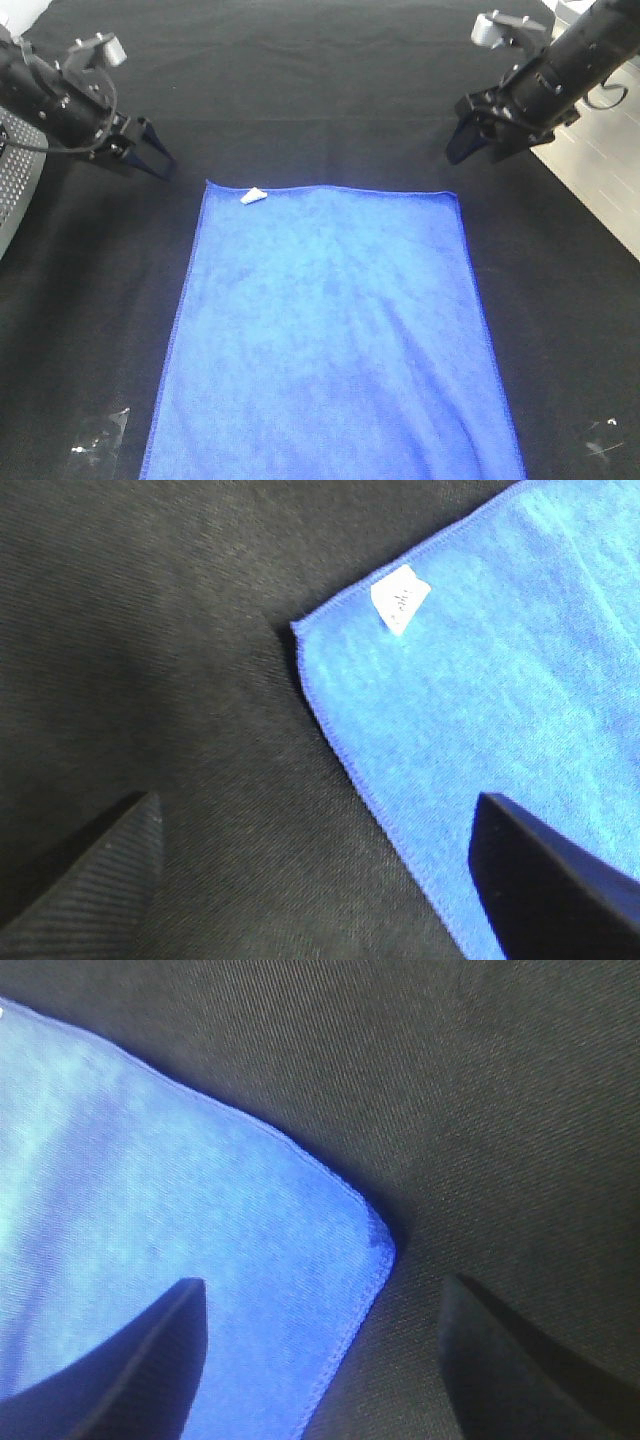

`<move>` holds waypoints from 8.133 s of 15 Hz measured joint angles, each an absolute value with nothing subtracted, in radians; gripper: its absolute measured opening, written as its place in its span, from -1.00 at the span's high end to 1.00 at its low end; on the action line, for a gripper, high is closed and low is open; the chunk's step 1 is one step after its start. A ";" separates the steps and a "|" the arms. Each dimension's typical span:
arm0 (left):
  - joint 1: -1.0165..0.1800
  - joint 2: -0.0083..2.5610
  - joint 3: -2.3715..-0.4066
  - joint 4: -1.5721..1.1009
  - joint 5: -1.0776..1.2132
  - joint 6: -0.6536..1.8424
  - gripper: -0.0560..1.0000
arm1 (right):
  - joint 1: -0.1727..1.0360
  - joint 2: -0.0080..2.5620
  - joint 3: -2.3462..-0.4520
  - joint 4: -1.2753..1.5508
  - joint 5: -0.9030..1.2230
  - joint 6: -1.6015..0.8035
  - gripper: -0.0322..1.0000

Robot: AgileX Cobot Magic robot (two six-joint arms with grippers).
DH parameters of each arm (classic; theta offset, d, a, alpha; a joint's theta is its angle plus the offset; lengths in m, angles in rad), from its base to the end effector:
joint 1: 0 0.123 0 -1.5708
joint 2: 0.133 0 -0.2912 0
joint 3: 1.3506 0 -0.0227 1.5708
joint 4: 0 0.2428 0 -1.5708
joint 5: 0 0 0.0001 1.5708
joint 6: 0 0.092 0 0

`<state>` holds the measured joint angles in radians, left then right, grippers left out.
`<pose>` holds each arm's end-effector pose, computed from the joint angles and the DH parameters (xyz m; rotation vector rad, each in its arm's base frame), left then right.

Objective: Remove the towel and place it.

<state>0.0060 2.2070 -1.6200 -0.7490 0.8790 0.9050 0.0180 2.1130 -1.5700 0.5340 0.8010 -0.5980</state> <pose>0.4534 -0.0456 0.1621 0.6041 2.5634 -0.6458 0.4417 0.0416 0.1845 -0.4018 2.6575 0.4560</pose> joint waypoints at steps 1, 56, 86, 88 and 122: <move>0.006 2.227 -1.626 -0.762 0.887 0.914 -0.58 | 0.018 2.132 -1.570 0.535 0.798 -0.609 -0.31; -0.095 2.478 -1.898 -1.023 0.586 1.045 0.89 | 0.052 2.356 -1.726 0.632 0.471 -0.799 0.92; -0.162 2.756 -2.236 -1.067 0.178 1.115 0.89 | 0.075 2.690 -2.117 0.667 0.168 -0.955 0.92; -0.167 2.756 -2.236 -1.067 0.153 1.115 0.89 | 0.075 2.690 -2.118 0.682 0.167 -0.956 0.92; -0.120 2.454 -2.236 -0.399 0.497 0.457 -0.55 | 0.057 2.358 -2.126 0.765 0.417 -0.886 -0.45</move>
<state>-0.1200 2.4540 -2.2360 -0.3990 0.4970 0.4570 0.0570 2.3580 -2.1260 0.7650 0.4170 -0.8860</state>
